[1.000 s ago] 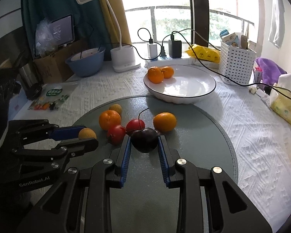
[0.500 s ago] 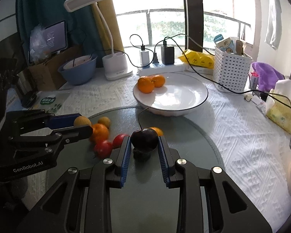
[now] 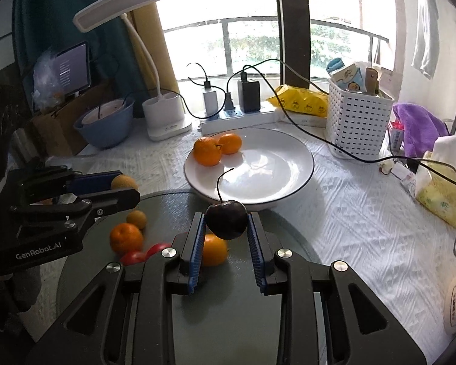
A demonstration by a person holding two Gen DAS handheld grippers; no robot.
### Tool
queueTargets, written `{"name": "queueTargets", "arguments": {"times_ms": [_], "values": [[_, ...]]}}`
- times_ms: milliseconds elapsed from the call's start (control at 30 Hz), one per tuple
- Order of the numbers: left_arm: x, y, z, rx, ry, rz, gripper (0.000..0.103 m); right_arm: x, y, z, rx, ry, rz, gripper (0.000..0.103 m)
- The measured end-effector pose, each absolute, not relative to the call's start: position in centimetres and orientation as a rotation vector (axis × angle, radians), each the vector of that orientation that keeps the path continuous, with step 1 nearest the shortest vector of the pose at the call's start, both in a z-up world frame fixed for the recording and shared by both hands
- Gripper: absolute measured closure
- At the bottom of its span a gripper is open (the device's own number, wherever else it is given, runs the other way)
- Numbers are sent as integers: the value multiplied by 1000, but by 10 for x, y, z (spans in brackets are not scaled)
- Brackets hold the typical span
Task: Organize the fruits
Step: 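Carry the kiwi and the dark cherry over the white plate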
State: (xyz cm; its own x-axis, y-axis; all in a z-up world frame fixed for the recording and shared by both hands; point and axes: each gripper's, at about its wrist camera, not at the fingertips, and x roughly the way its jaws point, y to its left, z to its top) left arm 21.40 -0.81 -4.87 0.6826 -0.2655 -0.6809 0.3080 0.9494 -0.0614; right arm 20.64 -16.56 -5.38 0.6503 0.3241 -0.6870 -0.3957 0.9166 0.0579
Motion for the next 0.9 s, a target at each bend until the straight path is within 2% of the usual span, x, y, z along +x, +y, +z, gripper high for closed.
{"name": "queueTargets", "arguments": {"times_ms": [900], "values": [[289, -19, -64, 68, 781, -341, 73, 281, -167, -75, -108, 787, 405, 73]]}}
